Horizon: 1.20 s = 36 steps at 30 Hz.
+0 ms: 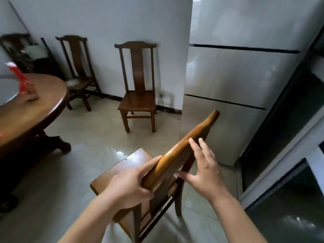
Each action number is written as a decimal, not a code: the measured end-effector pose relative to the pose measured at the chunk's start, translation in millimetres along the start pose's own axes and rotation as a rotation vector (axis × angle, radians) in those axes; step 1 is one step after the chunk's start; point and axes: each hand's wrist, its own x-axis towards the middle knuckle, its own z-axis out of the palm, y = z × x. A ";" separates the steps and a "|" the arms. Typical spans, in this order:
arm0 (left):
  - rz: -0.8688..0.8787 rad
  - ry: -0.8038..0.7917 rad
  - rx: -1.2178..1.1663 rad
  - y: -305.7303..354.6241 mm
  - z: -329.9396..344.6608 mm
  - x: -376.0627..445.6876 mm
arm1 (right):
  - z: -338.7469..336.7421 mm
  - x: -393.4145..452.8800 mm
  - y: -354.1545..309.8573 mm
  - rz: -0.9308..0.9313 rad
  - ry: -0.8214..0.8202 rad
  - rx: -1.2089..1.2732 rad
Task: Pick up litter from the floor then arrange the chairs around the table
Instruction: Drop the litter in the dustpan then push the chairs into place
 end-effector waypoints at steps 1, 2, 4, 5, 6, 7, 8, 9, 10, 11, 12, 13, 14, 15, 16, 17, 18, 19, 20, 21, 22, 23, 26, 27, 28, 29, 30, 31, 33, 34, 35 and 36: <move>-0.019 0.027 0.025 -10.8 -9.5 -6.6 | 6.2 4.2 -7.2 -0.014 -0.022 0.011; -0.039 0.056 0.048 -22.2 -17.5 -12.8 | 11.9 7.8 -13.7 -0.026 -0.043 0.019; -0.091 0.123 0.070 -47.2 -31.2 -25.0 | 25.2 15.8 -25.4 -0.063 -0.061 0.026; -0.124 0.159 0.072 -59.8 -36.2 -29.4 | 31.2 20.0 -29.7 -0.085 -0.059 0.024; -0.159 0.206 0.077 -74.0 -41.5 -35.2 | 38.3 25.1 -36.1 -0.099 -0.059 0.024; -0.197 0.250 0.087 -87.8 -46.2 -41.2 | 44.9 30.2 -41.6 -0.090 -0.058 0.034; -0.228 0.287 0.100 -101.2 -50.9 -47.1 | 51.0 35.2 -46.8 -0.054 -0.058 0.058; -0.257 0.308 0.117 -114.4 -55.2 -52.7 | 56.8 39.7 -52.0 -0.003 -0.064 0.089; -0.281 0.320 0.131 -125.3 -58.7 -57.5 | 61.9 42.8 -56.4 0.043 -0.075 0.111; -0.306 0.338 0.135 -136.8 -62.7 -63.5 | 69.3 46.3 -63.3 0.062 -0.093 0.117; -0.332 0.360 0.130 -147.8 -66.3 -69.0 | 77.2 48.9 -71.5 0.057 -0.111 0.113; -0.357 0.378 0.119 -158.9 -69.8 -74.3 | 86.1 51.4 -81.5 0.044 -0.125 0.104; -0.376 0.397 0.106 -169.6 -73.4 -78.9 | 94.9 53.7 -92.4 0.028 -0.135 0.095; -0.386 0.419 0.096 -178.6 -75.3 -81.7 | 101.0 55.4 -101.8 0.014 -0.138 0.088; -0.391 0.446 0.090 -188.2 -77.5 -84.1 | 107.4 58.4 -110.7 0.001 -0.138 0.083; -0.385 0.471 0.086 -196.2 -78.8 -84.4 | 111.3 62.3 -117.0 -0.003 -0.129 0.083; -0.367 0.487 0.086 -203.6 -79.9 -83.0 | 113.7 66.5 -120.3 0.001 -0.113 0.087; -0.345 0.496 0.093 -210.1 -80.5 -80.8 | 115.1 70.6 -122.1 0.004 -0.100 0.088; -0.323 0.504 0.104 -214.4 -80.5 -77.4 | 114.7 73.9 -122.0 0.003 -0.091 0.089; -0.304 0.516 0.115 -220.7 -81.4 -74.5 | 115.7 77.2 -122.8 -0.002 -0.084 0.090; -0.282 0.531 0.126 -226.6 -82.8 -71.8 | 116.8 79.8 -123.9 -0.008 -0.075 0.090; -0.262 0.539 0.131 -232.0 -83.8 -70.7 | 118.3 81.4 -125.9 -0.012 -0.063 0.084; -0.196 0.527 0.113 -242.4 -84.9 -72.2 | 121.5 79.2 -133.8 0.007 -0.058 0.066; -0.184 0.525 0.106 -244.3 -84.3 -73.9 | 122.4 76.4 -136.6 0.019 -0.064 0.067; -0.181 0.527 0.107 -246.3 -83.4 -75.1 | 123.5 73.3 -137.9 0.031 -0.067 0.073; -0.181 0.531 0.115 -247.9 -82.5 -76.5 | 124.3 70.1 -139.6 0.041 -0.071 0.077; -0.185 0.530 0.124 -249.0 -81.7 -77.8 | 125.0 67.0 -140.5 0.053 -0.078 0.081; -0.193 0.523 0.127 -250.8 -80.3 -80.6 | 126.2 63.3 -141.5 0.064 -0.085 0.078; -0.220 0.495 0.112 -254.6 -76.0 -87.6 | 130.4 54.3 -141.9 0.071 -0.099 0.074; -0.230 0.482 0.096 -256.3 -73.3 -91.2 | 132.6 49.3 -142.1 0.064 -0.099 0.074; -0.235 0.476 0.084 -257.3 -71.1 -94.6 | 134.9 45.5 -142.3 0.051 -0.096 0.072; -0.239 0.475 0.082 -258.6 -68.8 -98.0 | 136.8 42.5 -143.1 0.038 -0.095 0.071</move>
